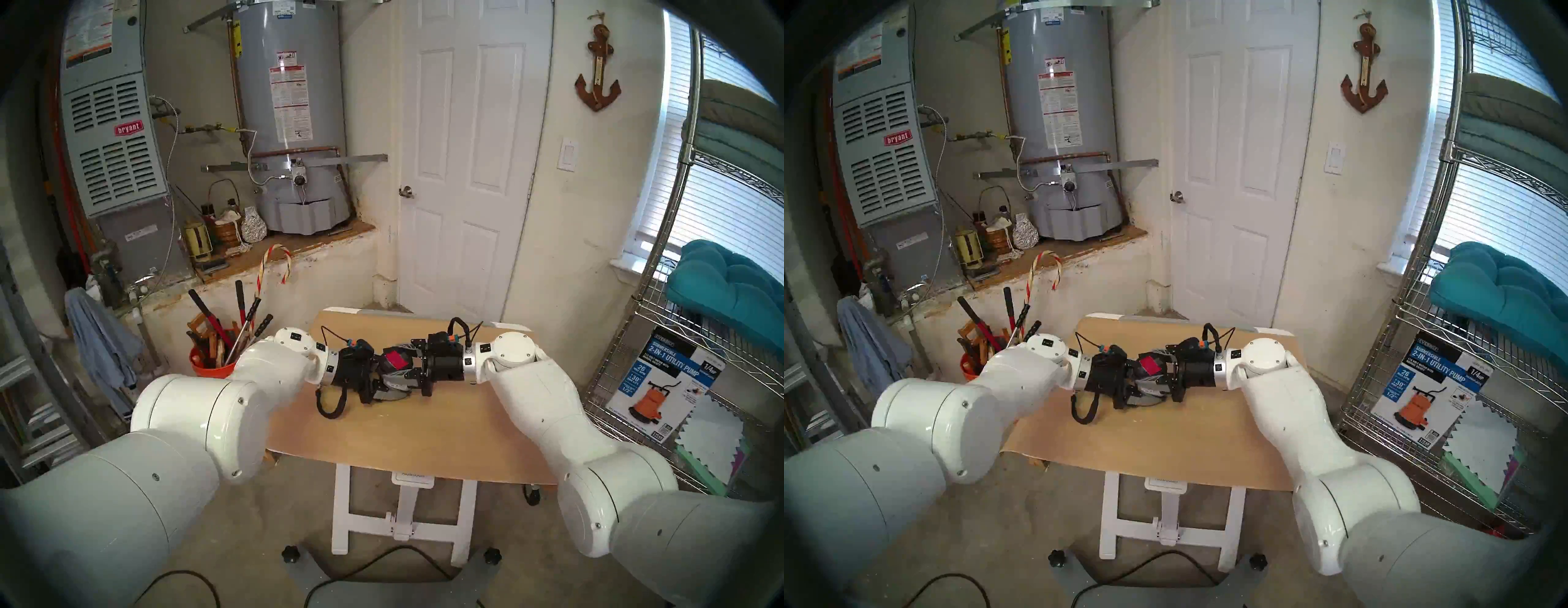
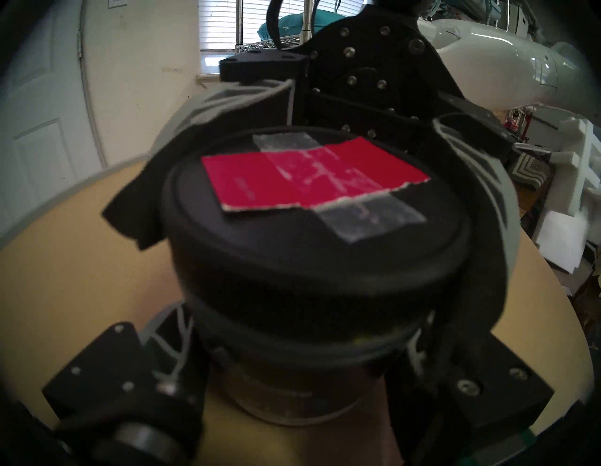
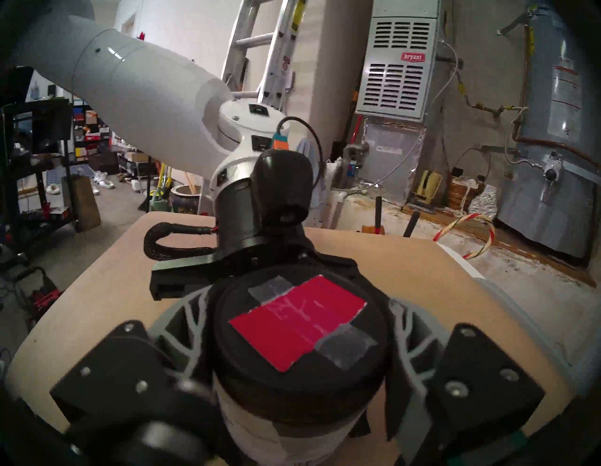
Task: Open paint jar
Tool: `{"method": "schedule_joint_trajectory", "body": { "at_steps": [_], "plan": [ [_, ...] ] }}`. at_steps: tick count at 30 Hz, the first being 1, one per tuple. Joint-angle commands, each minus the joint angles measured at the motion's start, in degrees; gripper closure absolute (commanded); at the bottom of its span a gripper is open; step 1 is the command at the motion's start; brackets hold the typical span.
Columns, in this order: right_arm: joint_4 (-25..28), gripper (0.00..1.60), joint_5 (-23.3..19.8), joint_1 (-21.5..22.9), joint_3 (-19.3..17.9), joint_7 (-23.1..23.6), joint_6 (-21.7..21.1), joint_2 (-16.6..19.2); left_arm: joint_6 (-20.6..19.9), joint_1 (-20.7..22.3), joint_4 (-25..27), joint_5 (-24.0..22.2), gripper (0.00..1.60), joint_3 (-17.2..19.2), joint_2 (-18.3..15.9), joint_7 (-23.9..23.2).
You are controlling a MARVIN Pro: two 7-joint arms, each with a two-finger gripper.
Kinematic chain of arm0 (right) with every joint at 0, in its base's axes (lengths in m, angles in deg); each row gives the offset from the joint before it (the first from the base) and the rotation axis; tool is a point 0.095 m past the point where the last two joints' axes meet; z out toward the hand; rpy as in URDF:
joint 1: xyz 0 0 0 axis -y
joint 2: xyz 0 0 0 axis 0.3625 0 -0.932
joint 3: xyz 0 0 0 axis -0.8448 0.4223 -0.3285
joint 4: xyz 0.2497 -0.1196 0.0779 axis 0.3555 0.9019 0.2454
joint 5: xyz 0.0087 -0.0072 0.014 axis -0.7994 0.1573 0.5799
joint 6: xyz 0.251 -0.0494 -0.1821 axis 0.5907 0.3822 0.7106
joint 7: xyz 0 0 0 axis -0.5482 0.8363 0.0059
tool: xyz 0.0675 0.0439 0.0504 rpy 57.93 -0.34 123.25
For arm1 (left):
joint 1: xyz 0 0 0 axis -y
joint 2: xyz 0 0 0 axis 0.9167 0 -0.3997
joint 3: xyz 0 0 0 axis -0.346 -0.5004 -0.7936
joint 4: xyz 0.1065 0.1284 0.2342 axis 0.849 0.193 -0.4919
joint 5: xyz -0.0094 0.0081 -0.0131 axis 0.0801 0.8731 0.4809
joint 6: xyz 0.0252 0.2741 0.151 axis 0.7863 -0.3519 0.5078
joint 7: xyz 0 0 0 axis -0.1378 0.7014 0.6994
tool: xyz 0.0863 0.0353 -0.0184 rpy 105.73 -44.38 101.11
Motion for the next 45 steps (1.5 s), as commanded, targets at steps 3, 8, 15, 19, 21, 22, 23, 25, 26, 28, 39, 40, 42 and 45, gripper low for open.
{"method": "schedule_joint_trajectory", "body": {
  "at_steps": [3,8,15,19,21,22,23,25,26,28,39,40,42,45],
  "plan": [
    [-3.0,1.6,1.19,6.83,4.1,6.87,2.89,-0.76,-0.56,1.59,0.64,0.12,1.6,0.06,-1.82,0.35],
    [-5.1,1.6,2.02,8.75,6.09,9.61,4.29,-1.67,-0.77,1.7,0.67,0.18,1.6,0.04,-1.89,0.21],
    [-8.47,1.6,1.91,10.87,7.8,10.42,6.87,-2.37,-1.04,1.77,0.68,0.24,1.6,0.07,-1.99,0.07],
    [-11.13,1.6,1.09,11.86,7.96,10.42,8.12,-2.6,-1.19,1.78,0.69,0.29,1.6,0.05,-2.02,0.02],
    [-12.38,1.6,0.25,12.09,7.61,10.42,8.28,-2.73,-1.22,1.8,0.7,0.31,1.6,0.04,-2.02,0.0],
    [-13.45,1.6,-0.28,12.35,7.64,10.42,8.72,-2.74,-1.26,1.84,0.72,0.35,1.6,0.01,-2.01,-0.04],
    [-14.37,1.6,-0.83,12.61,7.51,10.42,8.75,-2.82,-1.31,1.86,0.73,0.38,1.6,0.0,-2.0,-0.04],
    [-15.7,1.57,-1.72,13.15,7.2,10.42,8.57,-2.93,-1.4,1.92,0.74,0.42,1.6,-0.01,-1.97,-0.04],
    [-16.62,1.57,-2.74,13.46,6.72,10.42,7.91,-3.09,-1.45,1.94,0.75,0.45,1.6,-0.02,-1.95,-0.04],
    [-17.3,1.57,-3.32,13.84,6.73,10.42,8.28,-3.14,-1.51,1.95,0.75,0.47,1.6,0.0,-1.93,-0.02],
    [-21.35,0.0,-5.19,15.74,7.83,10.28,9.35,-3.41,-1.77,1.81,0.73,0.74,1.6,0.06,-1.83,0.49],
    [-21.64,0.0,-5.23,15.92,8.13,10.23,9.34,-3.43,-1.8,1.81,0.73,0.76,1.6,0.06,-1.82,0.55],
    [-22.3,0.0,-5.7,16.06,8.16,10.12,9.77,-3.48,-1.86,1.82,0.73,0.8,1.6,0.05,-1.81,0.68],
    [-23.04,0.0,-6.11,16.31,8.48,9.94,10.06,-3.55,-1.93,1.83,0.72,0.82,1.6,0.04,-1.79,0.82]
  ]
}}
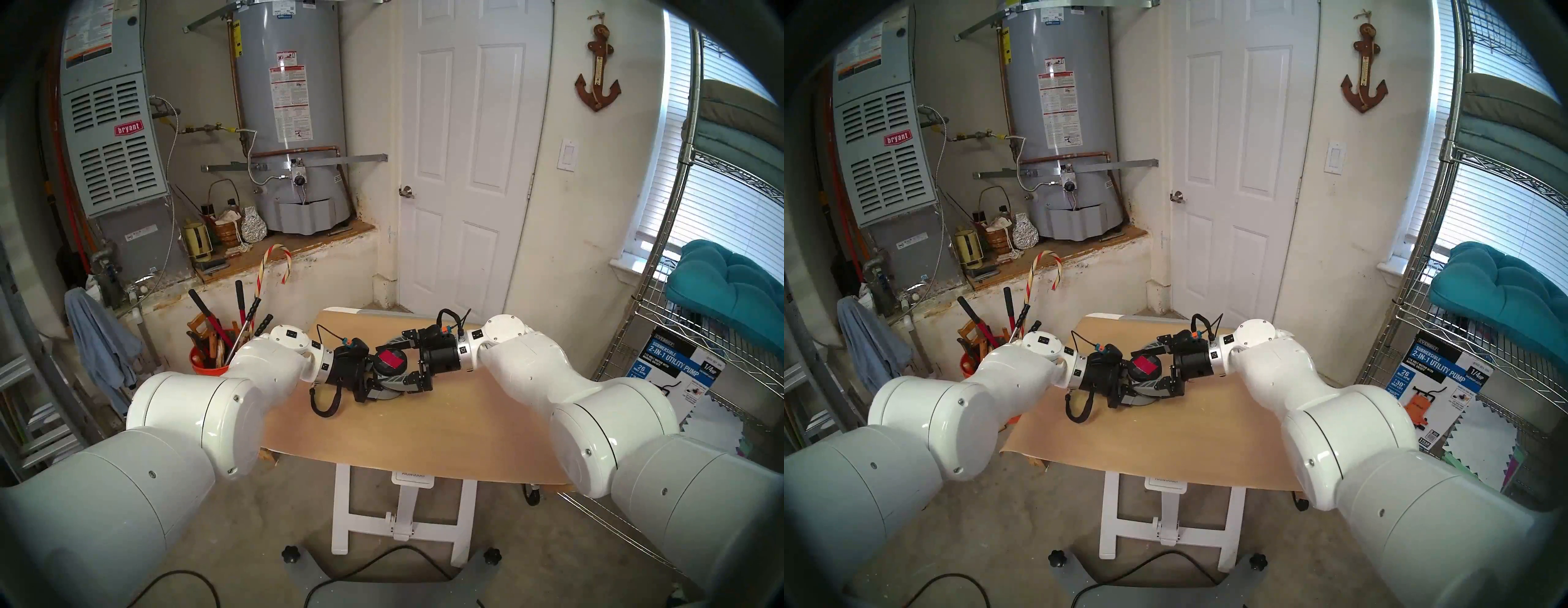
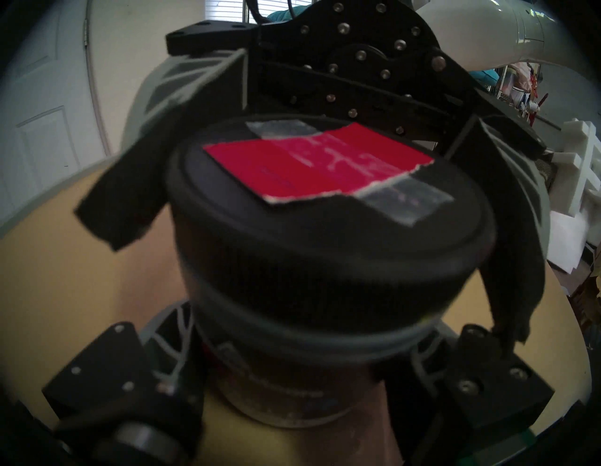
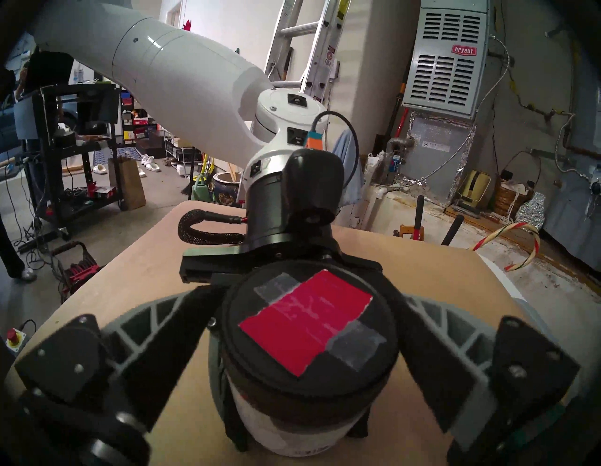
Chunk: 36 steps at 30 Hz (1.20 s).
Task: Open paint jar
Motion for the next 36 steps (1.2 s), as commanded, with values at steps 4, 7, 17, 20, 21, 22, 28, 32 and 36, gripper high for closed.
{"method": "schedule_joint_trajectory", "body": {
  "at_steps": [4,7,17,20,21,22,28,32,36],
  "plan": [
    [-2.01,0.0,-3.34,2.96,-0.78,5.29,0.28,-0.84,-0.19,1.41,0.67,0.03,1.6,0.08,-0.67,0.88],
    [-3.04,0.0,-5.98,3.05,-3.43,5.25,-0.46,-0.57,-0.26,1.46,0.72,0.05,1.6,0.09,-0.6,1.26],
    [-5.81,0.0,-14.91,0.58,-12.51,5.95,-3.73,1.27,-0.47,1.48,0.68,0.39,1.6,-0.2,0.07,2.76],
    [-6.33,0.0,-16.84,-0.49,-14.68,5.85,-4.09,1.76,-0.75,1.51,0.53,0.72,1.6,-0.5,0.28,3.04],
    [-6.52,0.0,-17.3,-0.69,-15.2,5.95,-4.35,1.89,-0.88,1.53,0.5,0.91,1.6,-0.66,0.35,3.19],
    [-6.52,0.0,-17.3,-0.69,-15.2,5.95,-4.35,1.89,-0.88,1.53,0.5,0.91,1.6,-0.66,0.35,3.19],
    [-5.73,0.0,-20.78,-4.27,-20.02,2.94,-1.34,1.63,-1.06,1.41,0.33,1.24,1.6,-0.87,0.6,3.64],
    [-4.65,0.0,-19.99,-6.02,-19.97,2.29,1.52,1.34,-1.06,1.41,0.33,1.41,1.6,-0.94,0.62,3.7],
    [-3.94,0.0,-19.63,-7.97,-19.74,3.19,2.74,0.44,-1.16,1.49,0.31,1.62,1.6,-1.07,0.64,3.63]
  ]
}}
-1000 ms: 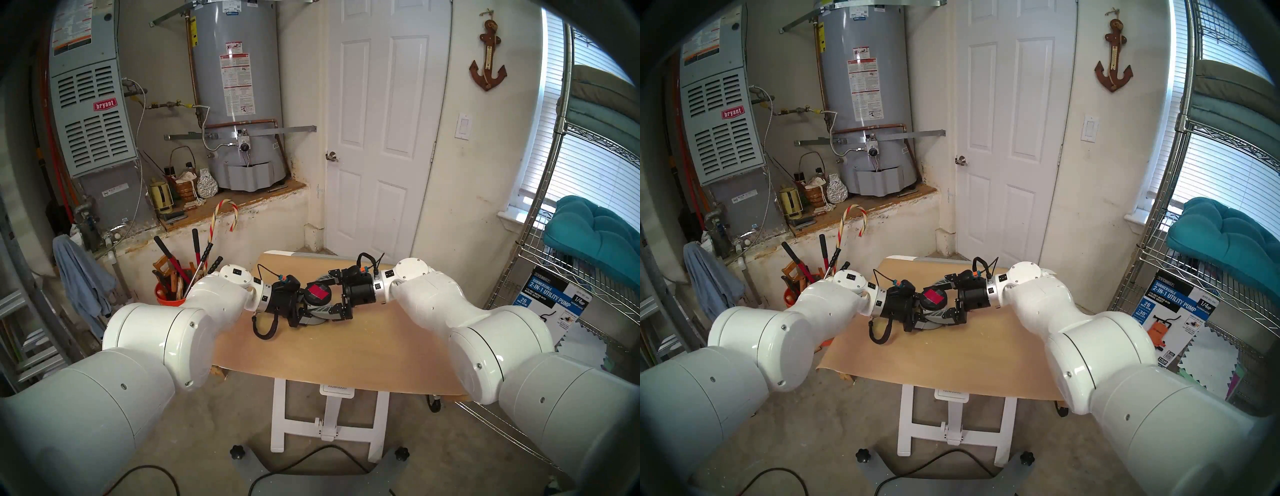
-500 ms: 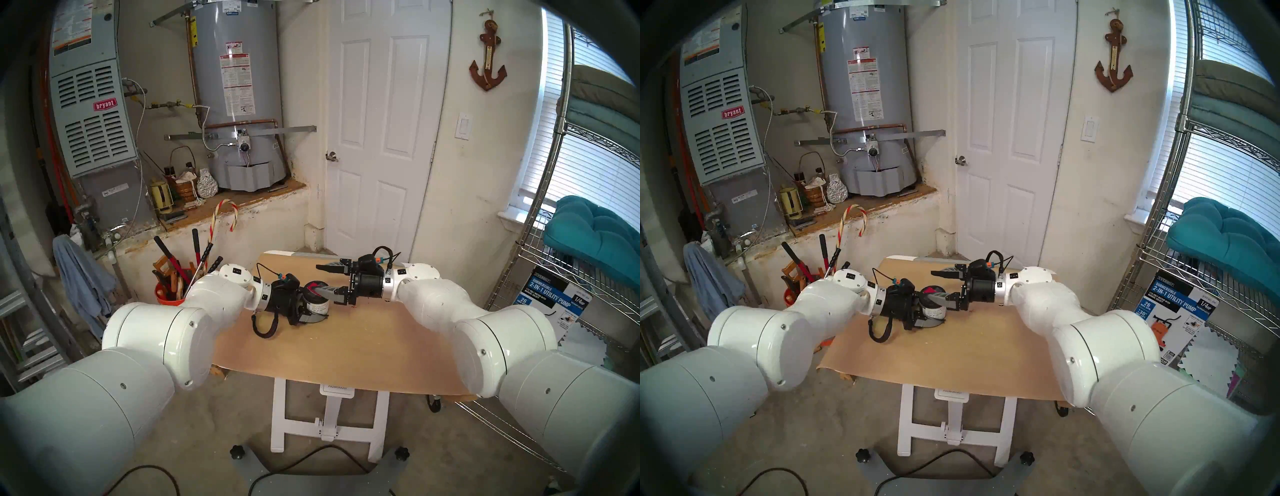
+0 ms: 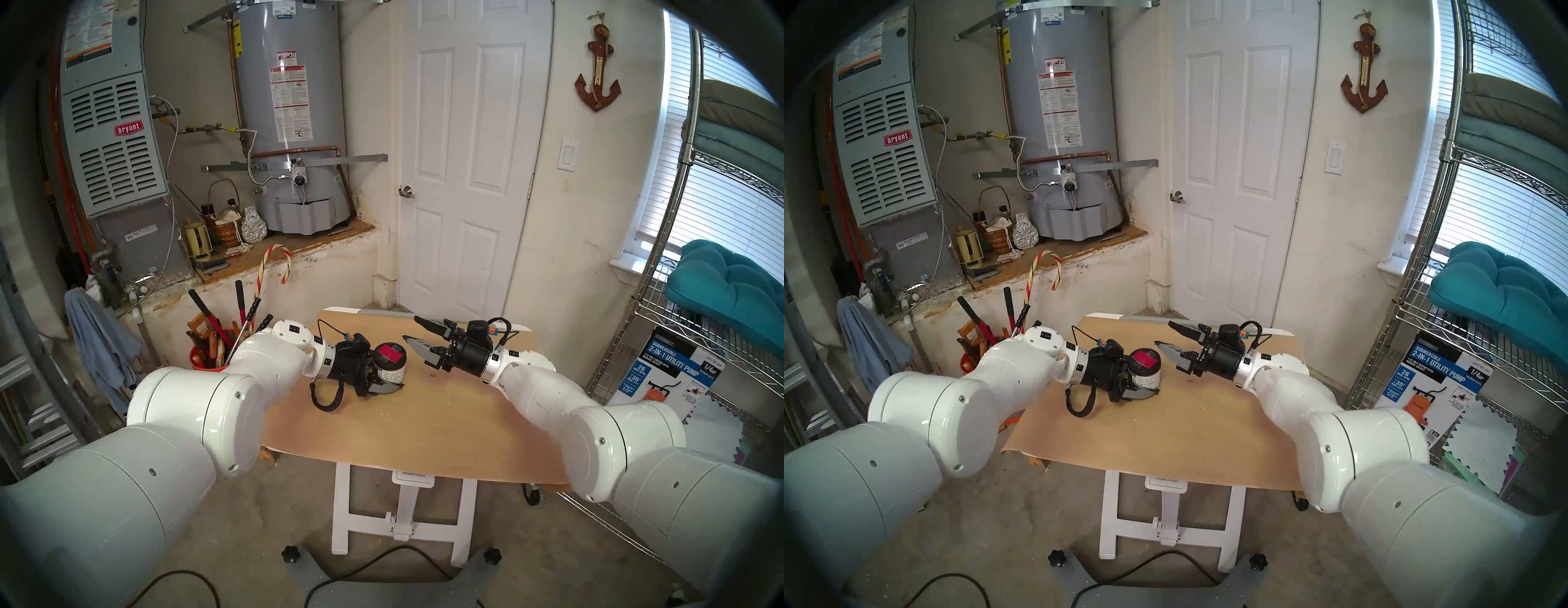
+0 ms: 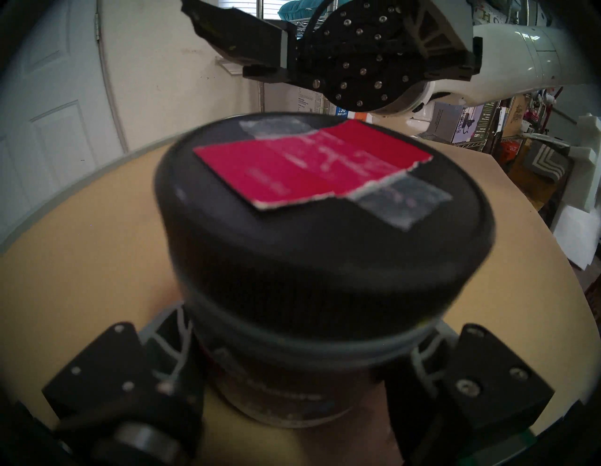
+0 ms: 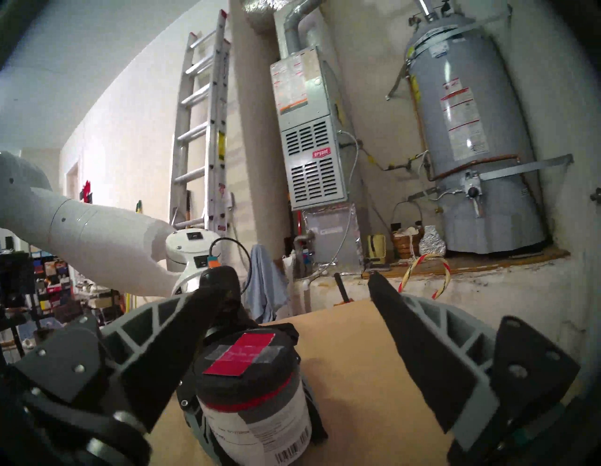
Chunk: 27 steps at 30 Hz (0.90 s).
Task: Open paint jar
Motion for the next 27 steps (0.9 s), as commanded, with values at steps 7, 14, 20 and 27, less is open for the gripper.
{"method": "schedule_joint_trajectory", "body": {
  "at_steps": [7,14,20,27],
  "plan": [
    [4.81,0.0,-0.53,-4.78,-0.21,0.7,5.09,-3.69,0.0,0.53,0.21,0.15,1.6,0.03,0.18,0.22],
    [8.35,0.0,-0.52,-7.15,-0.02,-1.41,5.83,-4.88,-0.02,0.55,0.2,0.17,1.6,0.11,0.22,0.31],
    [11.52,0.0,-0.37,-8.42,0.23,-2.32,5.64,-4.6,-0.07,0.57,0.19,0.18,1.6,0.16,0.2,0.37],
    [19.22,0.0,-0.42,-9.59,0.05,-4.19,6.33,-2.5,-0.04,0.54,0.23,0.09,1.6,0.31,0.15,0.67]
  ]
}}
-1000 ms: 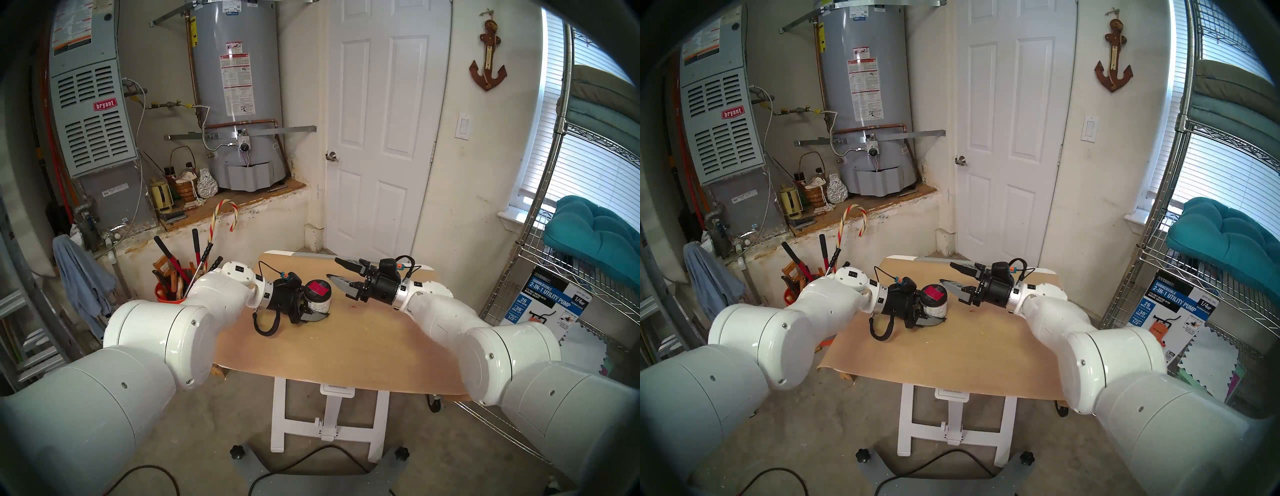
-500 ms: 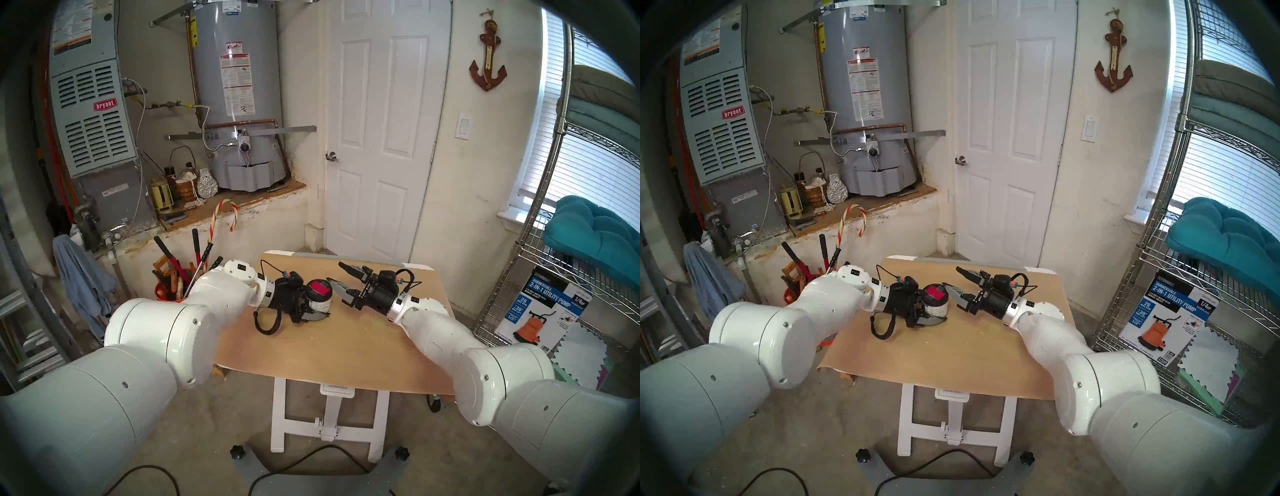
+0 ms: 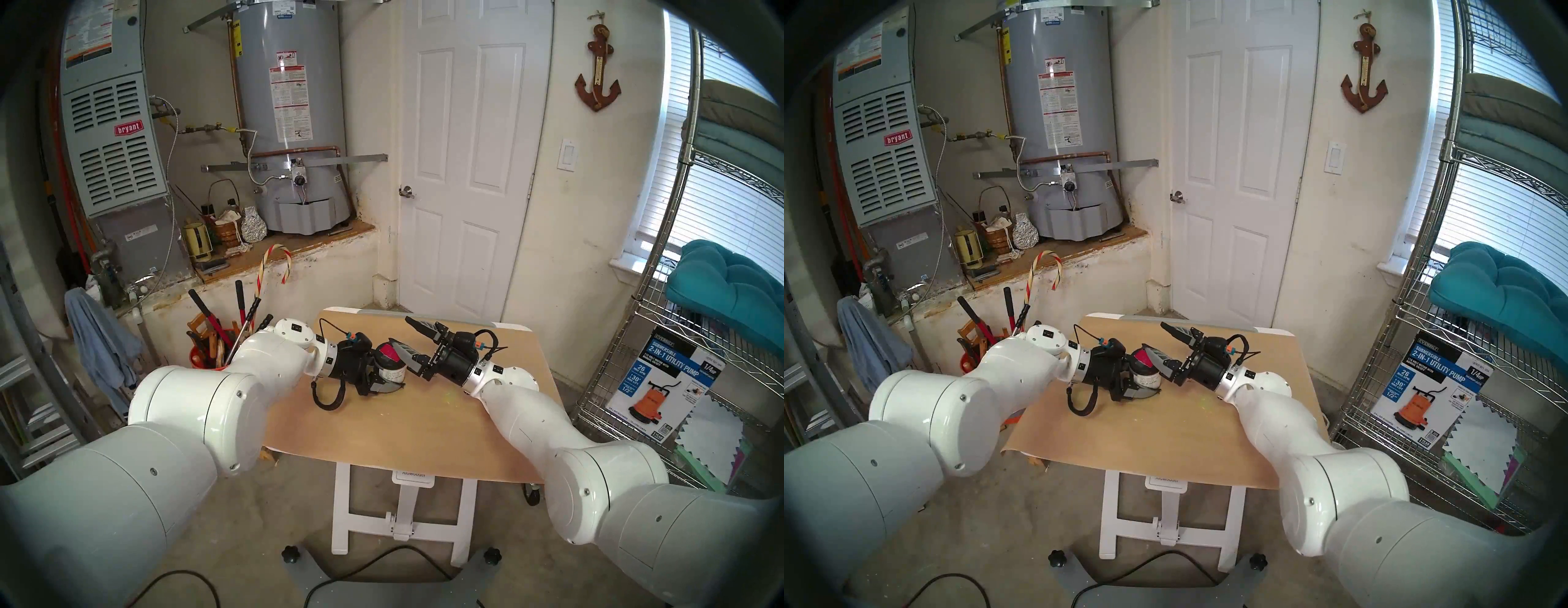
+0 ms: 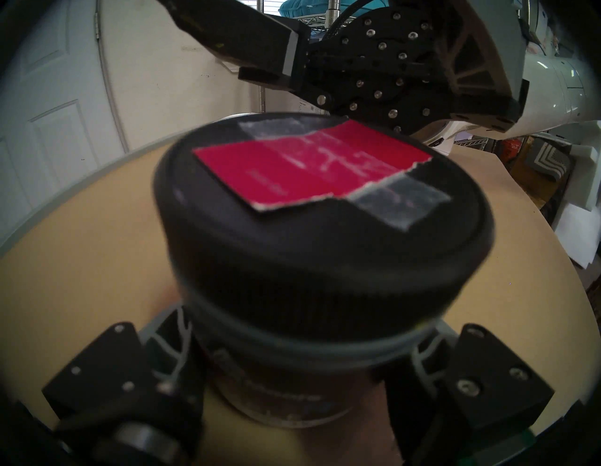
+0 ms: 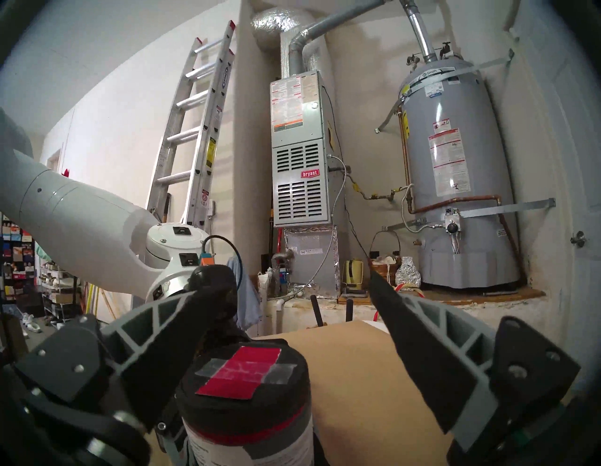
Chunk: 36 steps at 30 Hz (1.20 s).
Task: Open paint jar
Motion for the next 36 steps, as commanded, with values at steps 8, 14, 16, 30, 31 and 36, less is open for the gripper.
{"method": "schedule_joint_trajectory", "body": {
  "at_steps": [8,14,16,30,31,36],
  "plan": [
    [11.91,0.0,-0.08,-1.58,0.43,0.82,-0.22,1.29,0.46,0.34,0.32,-0.3,1.6,0.54,-0.11,0.4],
    [17.32,0.0,1.64,-1.91,2.03,-0.55,-2.26,2.09,0.7,0.3,0.3,-0.22,1.6,0.75,-0.15,0.5],
    [18.41,0.0,1.99,-2.16,2.24,-0.84,-2.7,2.24,0.75,0.3,0.3,-0.21,1.6,0.77,-0.15,0.5],
    [28.89,0.0,10.81,-3.05,5.08,-2.54,-16.63,8.7,1.3,0.34,0.29,-0.1,1.6,0.97,-0.26,0.54],
    [29.33,0.0,11.1,-3.31,5.17,-2.58,-17.55,8.9,1.34,0.35,0.29,-0.09,1.6,0.98,-0.27,0.55],
    [33.41,0.0,13.15,-5.03,5.72,-3.15,-23.31,10.05,1.49,0.44,0.31,-0.12,1.6,1.06,-0.26,0.57]
  ]
}}
